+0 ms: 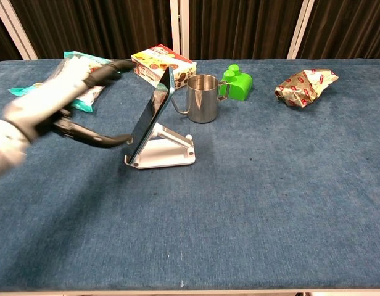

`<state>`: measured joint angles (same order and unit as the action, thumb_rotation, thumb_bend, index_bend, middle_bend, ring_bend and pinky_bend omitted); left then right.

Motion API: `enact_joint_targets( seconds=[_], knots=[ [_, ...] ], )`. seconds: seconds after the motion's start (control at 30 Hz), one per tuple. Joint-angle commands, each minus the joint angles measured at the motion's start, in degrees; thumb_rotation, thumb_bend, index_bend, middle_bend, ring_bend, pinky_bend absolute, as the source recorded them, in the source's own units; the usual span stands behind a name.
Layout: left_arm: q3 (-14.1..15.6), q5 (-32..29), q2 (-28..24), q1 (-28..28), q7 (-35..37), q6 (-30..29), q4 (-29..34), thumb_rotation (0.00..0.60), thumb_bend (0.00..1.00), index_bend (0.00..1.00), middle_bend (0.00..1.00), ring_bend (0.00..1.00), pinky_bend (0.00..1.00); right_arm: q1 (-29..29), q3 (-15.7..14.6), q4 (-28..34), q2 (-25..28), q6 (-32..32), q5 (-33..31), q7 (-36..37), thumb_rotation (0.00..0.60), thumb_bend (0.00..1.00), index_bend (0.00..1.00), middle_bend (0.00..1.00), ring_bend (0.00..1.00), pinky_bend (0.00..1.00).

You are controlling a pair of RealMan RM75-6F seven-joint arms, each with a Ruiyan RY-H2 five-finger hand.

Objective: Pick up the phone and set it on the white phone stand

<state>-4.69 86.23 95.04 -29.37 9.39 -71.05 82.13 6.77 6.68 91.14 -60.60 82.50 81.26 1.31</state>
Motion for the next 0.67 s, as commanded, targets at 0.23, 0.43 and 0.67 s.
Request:
enact_joint_targets(
  seconds=[0.23, 0.43, 0.67],
  knots=[
    [2.59, -11.07, -25.60, 7.56, -17.56, -0.91, 13.74, 0.600, 0.14, 0.02, 0.04, 0.00, 0.01, -0.41, 0.07, -0.65, 0.33, -0.65, -1.03, 2.56, 0.600, 0.18, 0.00, 0.00, 0.00, 0.00],
    [4.08, -12.50, -28.49, 14.05, -17.92, -7.81, 9.21, 0.600, 0.14, 0.02, 0.04, 0.00, 0.00, -0.73, -0.50, -1.08, -0.77, 0.02, 0.16, 2.88, 0.600, 0.18, 0.00, 0.00, 0.00, 0.00],
    [5.67, -9.10, -28.95, 20.30, -11.49, -14.76, 5.92, 0.600, 0.14, 0.02, 0.04, 0.00, 0.00, -0.91, -0.82, -0.24, -1.73, 1.49, 1.90, 1.53, 0.600, 0.18, 0.00, 0.00, 0.00, 0.00]
  ],
)
